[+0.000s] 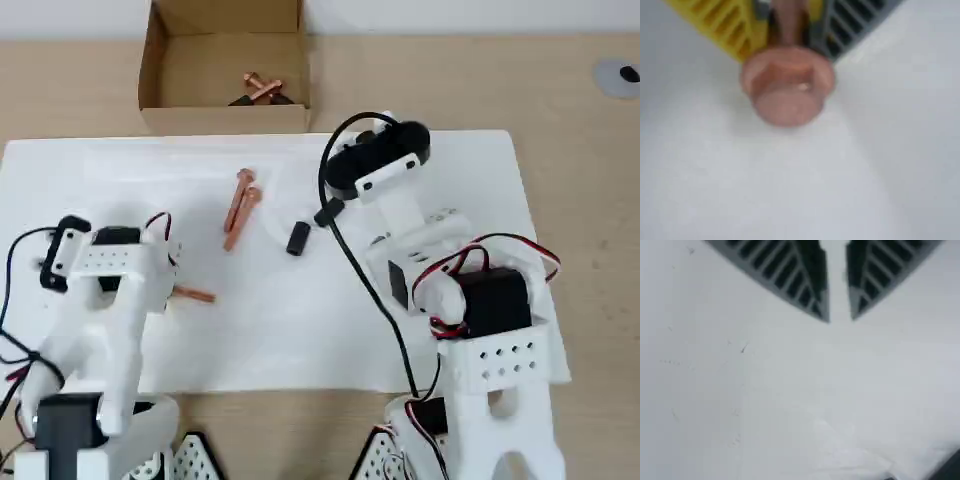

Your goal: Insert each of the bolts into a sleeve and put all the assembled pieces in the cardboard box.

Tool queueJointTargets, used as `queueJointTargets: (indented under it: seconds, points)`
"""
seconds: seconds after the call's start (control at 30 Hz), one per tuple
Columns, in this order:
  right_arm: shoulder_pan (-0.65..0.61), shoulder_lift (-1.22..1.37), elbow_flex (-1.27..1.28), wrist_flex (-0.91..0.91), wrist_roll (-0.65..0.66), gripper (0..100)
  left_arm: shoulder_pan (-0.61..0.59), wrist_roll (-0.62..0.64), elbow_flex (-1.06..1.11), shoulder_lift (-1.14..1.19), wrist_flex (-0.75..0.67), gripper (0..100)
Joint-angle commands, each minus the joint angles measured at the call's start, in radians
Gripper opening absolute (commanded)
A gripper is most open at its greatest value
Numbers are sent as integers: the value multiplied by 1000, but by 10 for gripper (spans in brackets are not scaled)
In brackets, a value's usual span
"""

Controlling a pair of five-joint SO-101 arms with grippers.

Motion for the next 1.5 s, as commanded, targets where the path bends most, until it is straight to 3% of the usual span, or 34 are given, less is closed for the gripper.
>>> queueJointTargets:
  seconds: [0.0, 0.13, 0.43, 0.57, 0.73, 0.83, 0.97, 1.2, 1.47]
  points:
    - [-12, -16, 1, -3, -2, 31, 25, -49, -97, 25, 69, 28]
    - [-12, -18, 5, -3, -2, 31, 12, -112, -239, 25, 187, 27]
    - [-16, -22, 30, -5, -2, 31, 9, -387, -726, 25, 660, 27]
    - [-45, -13, 42, -25, -26, 31, -63, -641, -888, 25, 704, 3]
    - [-163, 62, 168, -55, -295, 31, -158, -1042, -971, 25, 736, 8]
    - [-205, 145, 166, -135, -456, 32, -190, -1168, -997, 25, 772, 7]
    - [-314, 266, 116, -226, -534, 32, -212, -1313, -988, -16, 773, 6]
    - [-394, 533, 8, -339, -598, 33, -203, -1415, -885, -193, 773, 6]
    - [-390, 788, -176, -325, -710, 33, -204, -1419, -816, -275, 772, 9]
